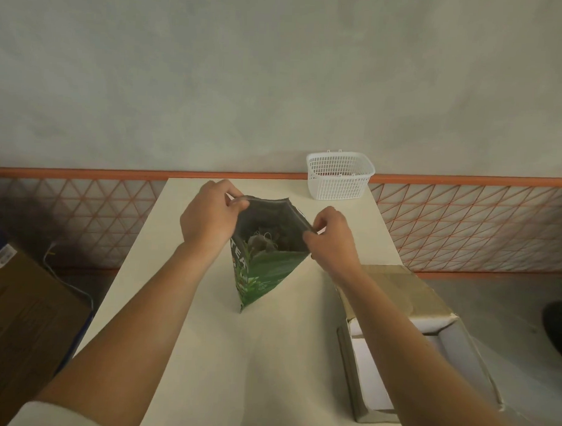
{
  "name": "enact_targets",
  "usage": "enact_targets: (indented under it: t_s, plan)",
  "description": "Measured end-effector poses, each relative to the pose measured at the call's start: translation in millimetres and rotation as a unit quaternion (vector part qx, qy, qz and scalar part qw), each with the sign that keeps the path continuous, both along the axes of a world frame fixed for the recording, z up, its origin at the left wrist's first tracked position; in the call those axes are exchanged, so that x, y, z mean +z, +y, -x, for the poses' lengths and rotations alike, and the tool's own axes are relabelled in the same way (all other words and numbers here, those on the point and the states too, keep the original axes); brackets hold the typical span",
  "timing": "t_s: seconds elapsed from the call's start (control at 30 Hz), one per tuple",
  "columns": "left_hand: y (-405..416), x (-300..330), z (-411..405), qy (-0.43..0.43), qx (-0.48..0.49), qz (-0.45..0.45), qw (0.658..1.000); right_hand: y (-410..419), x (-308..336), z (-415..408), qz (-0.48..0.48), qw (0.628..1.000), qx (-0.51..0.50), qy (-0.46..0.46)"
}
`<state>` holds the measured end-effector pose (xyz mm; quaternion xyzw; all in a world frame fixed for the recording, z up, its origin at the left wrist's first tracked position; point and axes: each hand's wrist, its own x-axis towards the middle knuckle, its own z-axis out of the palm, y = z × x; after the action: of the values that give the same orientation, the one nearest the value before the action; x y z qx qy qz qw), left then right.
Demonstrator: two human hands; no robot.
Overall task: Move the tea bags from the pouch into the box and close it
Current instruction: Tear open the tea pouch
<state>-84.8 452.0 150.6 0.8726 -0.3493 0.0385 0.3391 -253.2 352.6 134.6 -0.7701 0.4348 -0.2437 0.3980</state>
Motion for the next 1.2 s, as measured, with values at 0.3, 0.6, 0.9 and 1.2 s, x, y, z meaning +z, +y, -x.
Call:
enact_targets:
  t_s: [0.3, 0.6, 0.9, 1.2]
  plan:
    - [8, -13, 38, 0.088, -0.091, -0.121, 0.985, 9, -15, -6, -0.015, 0.999, -0.010, -0.043]
    - [30, -22, 18, 0.066, -0.037, 0.050, 0.996, -8, -22, 10, 0.066, 0.994, -0.090, -0.007]
    - [35, -27, 30, -0.070, -0.060, 0.032, 0.995, -6, -27, 8, 0.071, 0.996, -0.024, -0.051]
    - [21, -41, 22, 0.121, -0.171, -0.085, 0.974, -1, -31, 6, 0.173, 0.982, 0.046, -0.058]
